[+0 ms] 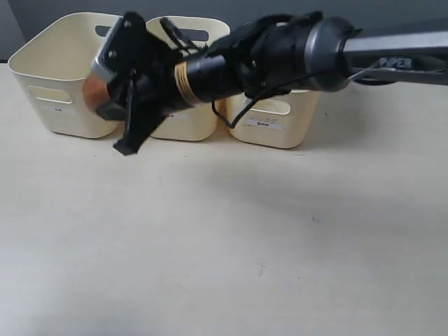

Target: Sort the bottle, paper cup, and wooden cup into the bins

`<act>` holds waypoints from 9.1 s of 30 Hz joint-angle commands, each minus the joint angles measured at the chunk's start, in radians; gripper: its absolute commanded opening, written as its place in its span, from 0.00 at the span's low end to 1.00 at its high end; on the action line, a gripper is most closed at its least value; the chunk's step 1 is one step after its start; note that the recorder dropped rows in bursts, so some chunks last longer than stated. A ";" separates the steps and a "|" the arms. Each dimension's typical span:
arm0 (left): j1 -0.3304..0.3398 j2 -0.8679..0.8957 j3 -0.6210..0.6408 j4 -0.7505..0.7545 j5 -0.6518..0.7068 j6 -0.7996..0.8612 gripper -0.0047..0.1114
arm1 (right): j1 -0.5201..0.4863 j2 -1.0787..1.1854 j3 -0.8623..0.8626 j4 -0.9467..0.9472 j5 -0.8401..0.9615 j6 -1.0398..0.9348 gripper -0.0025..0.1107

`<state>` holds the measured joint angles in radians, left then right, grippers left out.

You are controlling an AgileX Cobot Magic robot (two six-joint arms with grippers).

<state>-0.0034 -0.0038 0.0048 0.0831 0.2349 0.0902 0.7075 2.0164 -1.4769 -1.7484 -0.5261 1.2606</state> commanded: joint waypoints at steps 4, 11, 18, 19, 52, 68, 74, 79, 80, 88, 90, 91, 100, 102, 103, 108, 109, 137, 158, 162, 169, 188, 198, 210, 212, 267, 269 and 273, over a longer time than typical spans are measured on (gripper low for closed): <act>-0.001 0.004 -0.005 -0.002 -0.003 -0.001 0.04 | 0.080 -0.061 -0.169 0.004 0.139 0.037 0.02; -0.001 0.004 -0.005 -0.002 -0.003 -0.001 0.04 | 0.079 0.062 -0.421 0.004 0.179 0.135 0.02; -0.001 0.004 -0.005 -0.002 -0.003 -0.001 0.04 | 0.072 0.257 -0.633 0.004 0.225 0.149 0.02; -0.001 0.004 -0.005 -0.002 -0.003 -0.001 0.04 | 0.072 0.288 -0.662 0.004 0.228 0.149 0.02; -0.001 0.004 -0.005 -0.002 -0.003 -0.002 0.04 | 0.031 0.592 -0.846 0.004 0.269 0.198 0.02; -0.001 0.004 -0.005 -0.002 -0.003 -0.002 0.04 | 0.031 0.592 -0.846 0.004 0.233 0.216 0.11; -0.001 0.004 -0.005 -0.002 -0.003 -0.002 0.04 | 0.031 0.592 -0.846 0.004 0.235 0.243 0.30; -0.001 0.004 -0.005 -0.002 -0.003 -0.002 0.04 | 0.031 0.592 -0.846 0.004 0.235 0.245 0.30; -0.001 0.004 -0.005 -0.002 -0.003 -0.002 0.04 | 0.031 0.592 -0.846 0.004 0.235 0.245 0.30; -0.001 0.004 -0.005 -0.002 -0.003 -0.002 0.04 | 0.031 0.557 -0.846 0.004 0.227 0.245 0.30; -0.001 0.004 -0.005 -0.002 -0.003 -0.002 0.04 | 0.031 0.536 -0.846 0.004 0.212 0.249 0.30; -0.001 0.004 -0.005 -0.002 -0.003 -0.002 0.04 | 0.031 0.522 -0.846 0.004 0.191 0.263 0.30; -0.001 0.004 -0.005 -0.002 -0.003 -0.002 0.04 | 0.031 0.378 -0.846 0.004 -0.060 0.406 0.30; -0.001 0.004 -0.005 -0.002 -0.003 -0.002 0.04 | 0.031 0.353 -0.846 0.004 -0.127 0.448 0.30; -0.001 0.004 -0.005 -0.002 -0.003 -0.002 0.04 | 0.031 0.341 -0.846 0.004 -0.161 0.464 0.30; -0.001 0.004 -0.005 -0.002 -0.003 -0.002 0.04 | 0.031 0.291 -0.846 0.004 -0.360 0.566 0.30; -0.001 0.004 -0.005 -0.002 -0.003 -0.002 0.04 | 0.031 0.287 -0.846 0.004 -0.386 0.566 0.30; -0.001 0.004 -0.005 -0.002 -0.003 -0.002 0.04 | -0.029 0.187 -0.630 0.004 -0.358 0.729 0.30; -0.001 0.004 -0.005 -0.002 -0.003 -0.002 0.04 | -0.138 -0.722 0.699 0.004 0.871 0.567 0.30; -0.001 0.004 -0.005 -0.002 -0.003 -0.002 0.04 | -0.283 -0.839 0.771 0.004 0.746 0.570 0.30; -0.001 0.004 -0.005 -0.002 -0.003 -0.002 0.04 | -0.561 -1.085 0.891 0.004 0.566 0.537 0.30; -0.001 0.004 -0.005 -0.002 -0.003 -0.002 0.04 | -0.719 -1.892 1.385 0.004 0.564 0.556 0.30; -0.001 0.004 -0.005 -0.002 -0.003 -0.002 0.04 | -0.719 -2.016 1.477 0.004 0.546 0.556 0.30; -0.001 0.004 -0.005 -0.002 -0.003 -0.002 0.04 | -0.719 -2.016 1.477 0.004 0.541 0.556 0.30; -0.001 0.004 -0.005 -0.002 -0.003 -0.002 0.04 | -0.719 -2.016 1.477 0.004 0.535 0.556 0.30; -0.001 0.004 -0.005 -0.002 -0.003 -0.002 0.04 | -0.717 -2.016 1.477 1.630 0.645 -1.155 0.30; -0.001 0.004 -0.005 -0.002 -0.003 -0.002 0.04 | -0.717 -2.016 1.477 1.630 0.645 -1.155 0.30; -0.001 0.004 -0.005 -0.002 -0.003 -0.002 0.04 | -0.717 -2.016 1.477 1.630 0.645 -1.155 0.30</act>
<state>-0.0034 -0.0038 0.0048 0.0831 0.2349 0.0902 -0.0060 0.0038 -0.0021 -0.1204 0.1188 0.1078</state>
